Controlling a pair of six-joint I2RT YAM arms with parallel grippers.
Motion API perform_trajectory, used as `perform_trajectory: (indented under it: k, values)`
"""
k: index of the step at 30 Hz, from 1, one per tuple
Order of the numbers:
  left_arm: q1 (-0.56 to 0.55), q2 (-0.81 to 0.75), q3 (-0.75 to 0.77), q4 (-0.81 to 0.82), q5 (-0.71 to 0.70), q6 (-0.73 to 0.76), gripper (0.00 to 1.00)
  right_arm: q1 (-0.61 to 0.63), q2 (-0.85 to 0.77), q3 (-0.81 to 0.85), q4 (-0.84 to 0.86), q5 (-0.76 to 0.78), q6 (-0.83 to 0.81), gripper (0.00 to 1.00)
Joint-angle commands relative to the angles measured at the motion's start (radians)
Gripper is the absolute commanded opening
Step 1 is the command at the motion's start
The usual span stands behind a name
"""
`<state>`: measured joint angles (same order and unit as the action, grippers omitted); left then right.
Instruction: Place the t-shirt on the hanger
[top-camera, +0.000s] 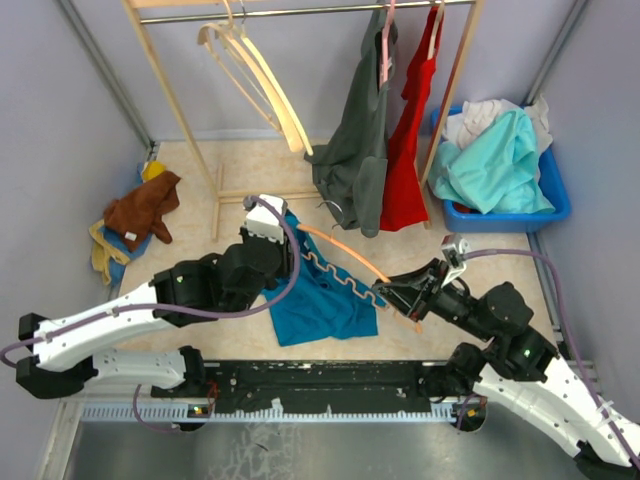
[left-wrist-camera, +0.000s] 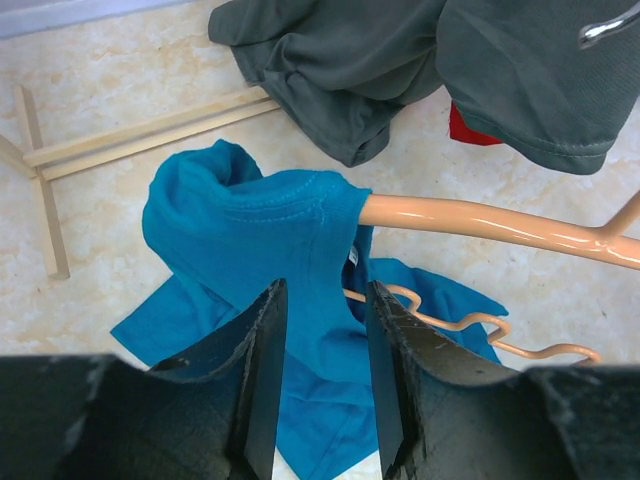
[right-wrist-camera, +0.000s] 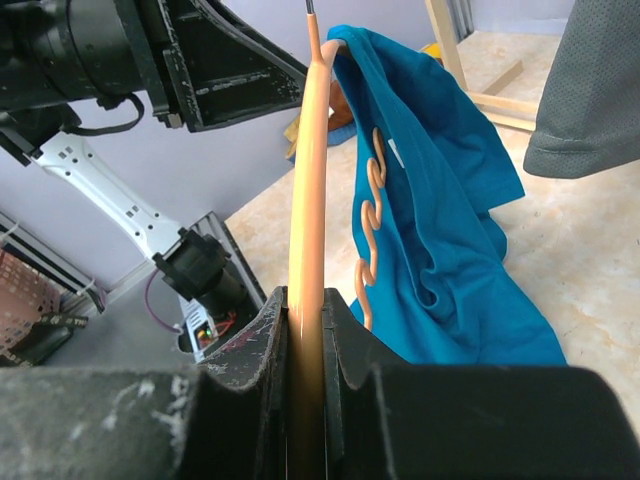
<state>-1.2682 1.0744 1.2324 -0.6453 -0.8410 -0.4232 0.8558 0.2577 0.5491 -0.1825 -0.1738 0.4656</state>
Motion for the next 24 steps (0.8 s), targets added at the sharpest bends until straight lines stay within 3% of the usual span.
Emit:
perform_trajectory:
  k: [1, 9, 13, 18, 24]
  values:
    - [-0.008, -0.001, -0.036, 0.063, -0.051, -0.041, 0.44, 0.009, 0.002, 0.038, 0.177, 0.009, 0.011, 0.0]
    - [-0.013, 0.043, -0.052, 0.14, -0.144, -0.03, 0.42, 0.008, 0.015, 0.055, 0.206, 0.004, 0.021, 0.0]
    - [-0.015, 0.054, -0.051, 0.197, -0.187, 0.012, 0.27, 0.008, 0.014, 0.064, 0.202, -0.002, 0.022, 0.0]
    - [-0.015, 0.062, -0.031, 0.207, -0.201, 0.043, 0.0, 0.008, -0.001, 0.078, 0.188, 0.004, 0.018, 0.0]
    - [-0.017, 0.06, 0.026, 0.206, -0.151, 0.077, 0.0, 0.009, -0.007, 0.078, 0.202, 0.01, 0.018, 0.0]
